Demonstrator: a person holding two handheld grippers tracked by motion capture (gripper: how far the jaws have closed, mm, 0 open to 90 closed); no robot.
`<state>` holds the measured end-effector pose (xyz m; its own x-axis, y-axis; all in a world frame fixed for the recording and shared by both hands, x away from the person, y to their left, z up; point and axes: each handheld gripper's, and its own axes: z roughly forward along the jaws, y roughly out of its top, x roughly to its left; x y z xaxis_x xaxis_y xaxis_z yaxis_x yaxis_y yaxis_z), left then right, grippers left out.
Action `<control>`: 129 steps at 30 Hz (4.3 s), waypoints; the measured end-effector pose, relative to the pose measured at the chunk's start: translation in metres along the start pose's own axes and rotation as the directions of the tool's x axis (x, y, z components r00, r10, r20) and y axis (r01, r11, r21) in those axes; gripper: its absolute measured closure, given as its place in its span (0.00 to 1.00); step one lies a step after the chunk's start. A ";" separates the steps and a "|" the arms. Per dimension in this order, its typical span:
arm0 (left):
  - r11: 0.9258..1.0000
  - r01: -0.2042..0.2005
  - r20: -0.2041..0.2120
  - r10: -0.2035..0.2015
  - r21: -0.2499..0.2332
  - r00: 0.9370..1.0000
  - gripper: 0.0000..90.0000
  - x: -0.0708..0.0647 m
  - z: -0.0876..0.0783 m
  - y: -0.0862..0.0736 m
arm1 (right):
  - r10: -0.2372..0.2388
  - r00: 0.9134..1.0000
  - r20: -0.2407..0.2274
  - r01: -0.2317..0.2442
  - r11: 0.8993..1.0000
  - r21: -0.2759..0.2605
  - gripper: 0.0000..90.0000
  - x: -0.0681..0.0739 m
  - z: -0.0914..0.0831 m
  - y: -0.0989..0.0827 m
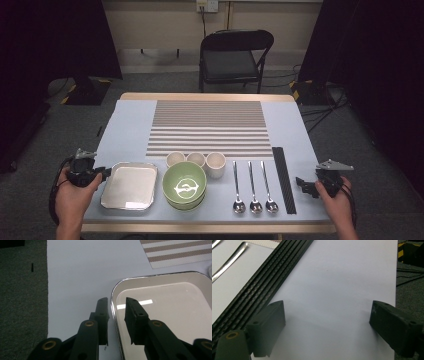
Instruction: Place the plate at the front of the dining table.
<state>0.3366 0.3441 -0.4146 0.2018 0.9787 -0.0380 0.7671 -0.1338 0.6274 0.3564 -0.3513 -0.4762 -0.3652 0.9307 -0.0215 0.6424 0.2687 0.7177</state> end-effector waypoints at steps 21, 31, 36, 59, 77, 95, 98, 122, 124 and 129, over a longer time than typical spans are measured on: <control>0.995 0.051 0.023 -0.053 0.084 0.998 0.93 0.004 0.005 0.000 | 0.001 1.000 0.000 -0.001 1.000 0.000 0.13 0.000 0.000 0.000; 0.991 0.072 0.034 -0.077 0.109 0.996 0.97 0.005 0.008 -0.001 | 0.002 1.000 -0.001 -0.002 1.000 0.001 0.13 0.000 0.000 0.000; 0.990 0.089 0.034 -0.093 0.111 0.995 0.97 0.005 0.008 0.000 | 0.002 1.000 -0.001 -0.002 1.000 0.001 0.13 0.000 0.000 0.000; 0.982 0.143 0.033 -0.148 0.122 0.988 0.99 0.007 0.008 0.001 | 0.001 1.000 0.000 -0.001 1.000 0.004 0.13 0.000 0.000 0.000; 0.985 0.139 0.033 -0.143 0.105 0.989 0.98 0.007 0.002 0.003 | 0.002 1.000 -0.003 -0.002 1.000 0.004 0.13 0.000 0.000 0.000; 0.973 0.179 0.033 -0.186 0.144 0.982 0.99 0.008 0.009 0.002 | 0.003 1.000 -0.003 -0.003 1.000 0.005 0.13 0.000 0.000 0.000; 0.972 0.188 0.045 -0.196 0.144 0.980 0.99 0.010 0.009 0.002 | 0.001 1.000 -0.002 -0.001 1.000 0.005 0.13 -0.001 0.000 0.000; 0.968 0.232 0.042 -0.236 0.093 0.971 0.99 0.011 -0.001 0.004 | -0.001 1.000 -0.002 0.001 1.000 0.003 0.13 -0.001 0.000 0.000; 0.968 0.236 0.026 -0.239 0.086 0.971 0.99 0.012 -0.003 0.004 | -0.001 1.000 -0.002 0.001 1.000 0.003 0.13 -0.001 0.000 0.000; 0.965 0.248 0.033 -0.252 0.083 0.967 0.99 0.017 -0.003 0.001 | -0.001 1.000 -0.002 0.001 1.000 0.004 0.13 -0.001 0.000 0.001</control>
<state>0.3388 0.3610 -0.4118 0.0221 0.9753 -0.2199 0.8412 0.1008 0.5313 0.3573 -0.3519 -0.4760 -0.3673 0.9299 -0.0206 0.6445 0.2703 0.7152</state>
